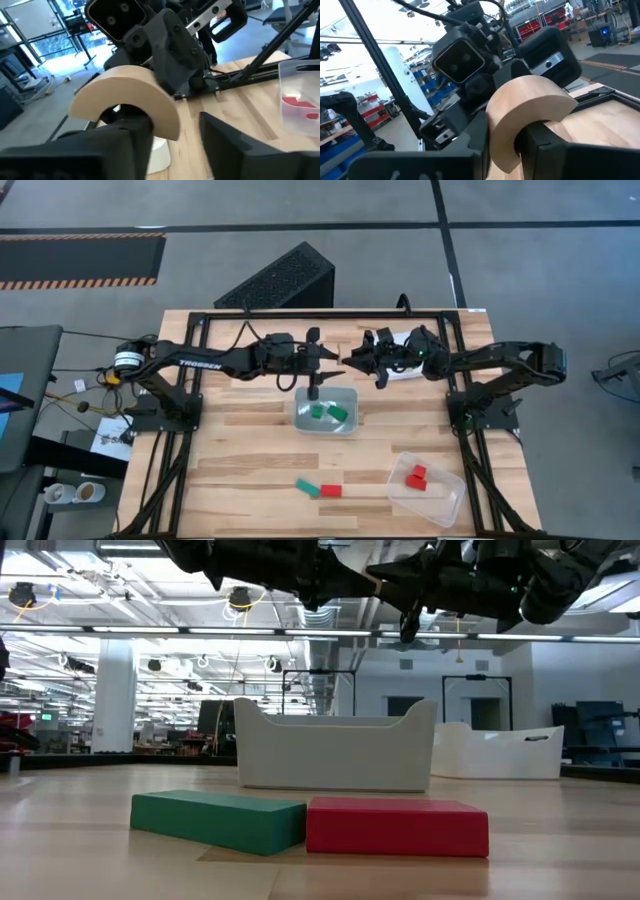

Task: Sort & place blocks by color
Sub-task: Put the brown block into the white bin

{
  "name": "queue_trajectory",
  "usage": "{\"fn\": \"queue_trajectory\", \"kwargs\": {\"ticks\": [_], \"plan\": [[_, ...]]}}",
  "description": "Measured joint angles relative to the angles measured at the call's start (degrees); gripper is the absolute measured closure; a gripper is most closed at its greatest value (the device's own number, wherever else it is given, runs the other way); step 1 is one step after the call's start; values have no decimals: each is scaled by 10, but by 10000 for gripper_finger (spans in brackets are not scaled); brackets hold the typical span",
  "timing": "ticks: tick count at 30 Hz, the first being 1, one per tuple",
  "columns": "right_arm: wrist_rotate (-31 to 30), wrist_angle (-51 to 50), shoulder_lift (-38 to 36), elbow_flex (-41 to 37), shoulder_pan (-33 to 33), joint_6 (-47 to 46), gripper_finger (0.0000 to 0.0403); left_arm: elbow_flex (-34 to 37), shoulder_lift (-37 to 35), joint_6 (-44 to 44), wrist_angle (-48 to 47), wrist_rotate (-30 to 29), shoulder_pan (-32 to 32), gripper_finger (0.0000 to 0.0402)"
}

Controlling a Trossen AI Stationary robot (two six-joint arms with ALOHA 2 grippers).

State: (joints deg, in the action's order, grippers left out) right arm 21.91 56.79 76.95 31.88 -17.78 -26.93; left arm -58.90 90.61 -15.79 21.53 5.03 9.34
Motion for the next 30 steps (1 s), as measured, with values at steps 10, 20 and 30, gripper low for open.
{"fn": "queue_trajectory", "kwargs": {"ticks": [10,20,30], "plan": [[-87,-251,-75,0,-51,17,338,2,-55,39,-143,-45,6,141],[-355,-701,-197,2,-84,-34,338,2,-67,71,-246,-38,-9,154],[-355,-791,-204,2,-73,-67,200,2,-59,75,-246,19,-15,163]]}}
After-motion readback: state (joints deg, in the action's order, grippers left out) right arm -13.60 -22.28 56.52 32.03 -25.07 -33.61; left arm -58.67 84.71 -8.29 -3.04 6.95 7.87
